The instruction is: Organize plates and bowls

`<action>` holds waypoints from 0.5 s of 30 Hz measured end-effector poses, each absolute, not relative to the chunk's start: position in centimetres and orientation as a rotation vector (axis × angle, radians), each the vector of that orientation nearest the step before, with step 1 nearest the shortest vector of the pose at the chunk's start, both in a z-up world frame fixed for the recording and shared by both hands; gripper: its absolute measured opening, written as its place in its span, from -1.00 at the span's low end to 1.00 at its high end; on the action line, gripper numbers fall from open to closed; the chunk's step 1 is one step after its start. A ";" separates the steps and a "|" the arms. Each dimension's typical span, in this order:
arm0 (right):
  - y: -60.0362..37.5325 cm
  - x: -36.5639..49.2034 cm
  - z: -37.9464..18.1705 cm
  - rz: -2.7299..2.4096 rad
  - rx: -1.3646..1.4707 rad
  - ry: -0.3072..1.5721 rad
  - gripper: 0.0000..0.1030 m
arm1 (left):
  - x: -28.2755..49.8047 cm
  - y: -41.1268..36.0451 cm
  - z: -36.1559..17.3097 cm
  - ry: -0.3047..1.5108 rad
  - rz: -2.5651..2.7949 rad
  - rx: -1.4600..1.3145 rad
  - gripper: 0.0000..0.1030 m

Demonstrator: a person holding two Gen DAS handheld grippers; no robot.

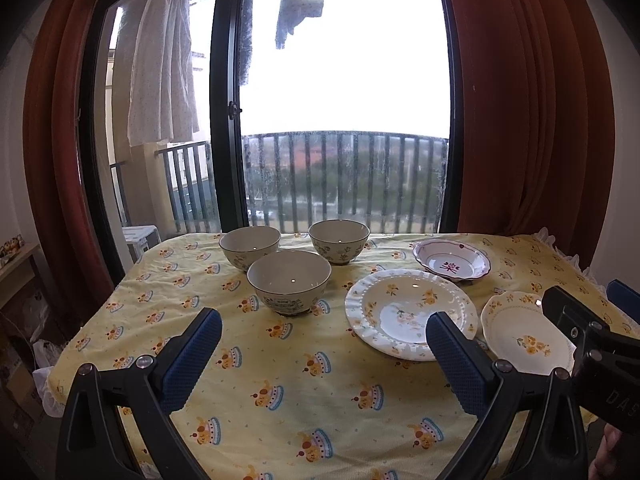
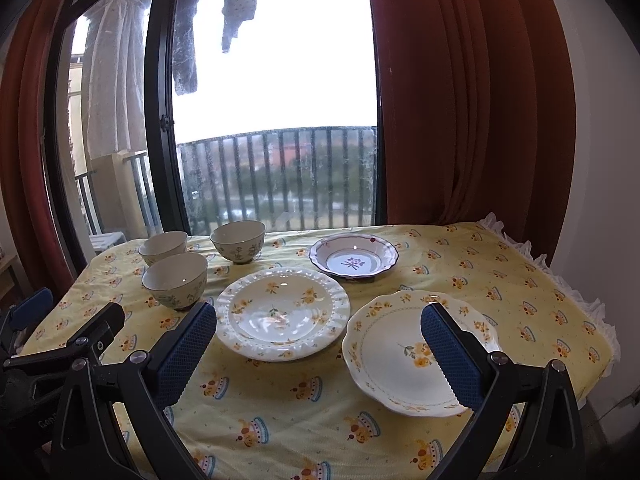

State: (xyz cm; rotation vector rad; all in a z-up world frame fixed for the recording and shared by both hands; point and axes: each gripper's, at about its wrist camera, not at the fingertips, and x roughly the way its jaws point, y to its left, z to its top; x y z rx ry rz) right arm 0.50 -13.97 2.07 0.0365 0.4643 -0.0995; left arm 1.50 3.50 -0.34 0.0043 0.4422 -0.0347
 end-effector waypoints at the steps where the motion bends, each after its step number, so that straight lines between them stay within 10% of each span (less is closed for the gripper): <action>1: -14.0 0.5 2.0 -0.098 0.037 0.465 1.00 | 1.7 3.4 -0.3 0.446 -0.035 0.006 1.00; 15: -13.8 0.0 2.4 -0.109 0.037 0.456 1.00 | 1.5 3.7 0.0 0.441 -0.049 0.004 1.00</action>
